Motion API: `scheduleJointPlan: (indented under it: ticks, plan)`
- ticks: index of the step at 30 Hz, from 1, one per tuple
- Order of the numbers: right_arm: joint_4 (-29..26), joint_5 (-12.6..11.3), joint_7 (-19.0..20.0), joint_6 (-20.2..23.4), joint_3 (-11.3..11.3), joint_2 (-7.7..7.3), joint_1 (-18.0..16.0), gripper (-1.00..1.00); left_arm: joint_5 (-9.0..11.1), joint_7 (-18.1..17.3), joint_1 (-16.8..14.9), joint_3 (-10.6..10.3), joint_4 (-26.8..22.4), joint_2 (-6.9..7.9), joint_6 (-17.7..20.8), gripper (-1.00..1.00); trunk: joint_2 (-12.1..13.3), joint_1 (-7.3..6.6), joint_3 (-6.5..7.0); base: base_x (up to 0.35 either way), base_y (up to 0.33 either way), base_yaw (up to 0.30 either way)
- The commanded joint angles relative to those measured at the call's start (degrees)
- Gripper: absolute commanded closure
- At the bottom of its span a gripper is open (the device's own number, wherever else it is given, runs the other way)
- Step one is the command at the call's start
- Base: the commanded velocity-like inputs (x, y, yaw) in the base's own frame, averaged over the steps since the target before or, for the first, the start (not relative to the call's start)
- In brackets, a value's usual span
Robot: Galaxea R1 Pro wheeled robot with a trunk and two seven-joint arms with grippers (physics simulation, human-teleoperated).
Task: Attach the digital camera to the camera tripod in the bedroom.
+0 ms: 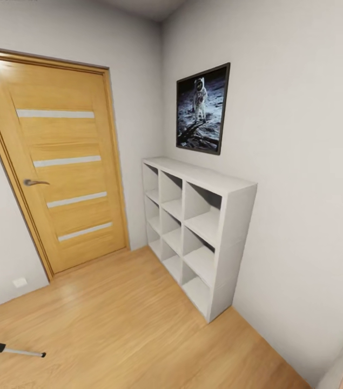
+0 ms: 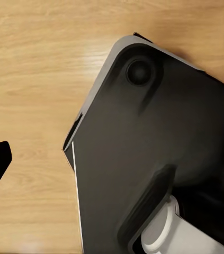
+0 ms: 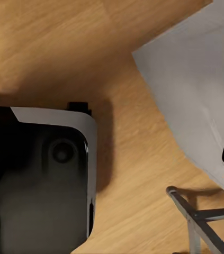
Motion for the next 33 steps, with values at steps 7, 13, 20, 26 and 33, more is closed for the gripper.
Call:
scheduleJointPlan:
  ticks: [7,13,20,26,33]
  plan:
    - [0.2,-0.6,0.2,-0.3,0.5,0.01,0.0,-1.0,-0.1,0.1,0.0,0.2,0.0,-0.01,-0.1,-1.0,0.0,0.04,-0.01,0.192,-0.132,0.274]
    - [0.1,-0.6,0.2,-0.3,0.5,-0.01,0.0,-1.0,-0.1,0.1,0.0,0.2,0.0,-0.01,-0.1,-1.0,0.0,0.04,-0.01,0.129,-0.09,0.274]
    - [0.1,-0.5,0.2,-0.3,0.5,-0.04,0.0,-1.0,-0.1,0.1,0.0,0.2,0.0,-0.01,-0.1,-1.0,0.0,0.04,-0.01,0.019,-0.013,0.273]
    - [0.1,-0.4,0.2,-0.4,0.5,-0.07,0.0,-1.0,-0.1,0.1,0.0,0.2,0.0,-0.01,-0.1,-1.0,0.0,0.04,-0.01,0.004,-0.003,0.273]
    - [0.1,-0.4,0.2,-0.4,0.5,-0.08,-0.1,-1.0,-0.1,0.1,0.0,0.2,0.0,-0.01,-0.1,-1.0,0.0,0.04,-0.01,0.001,-0.001,0.273]
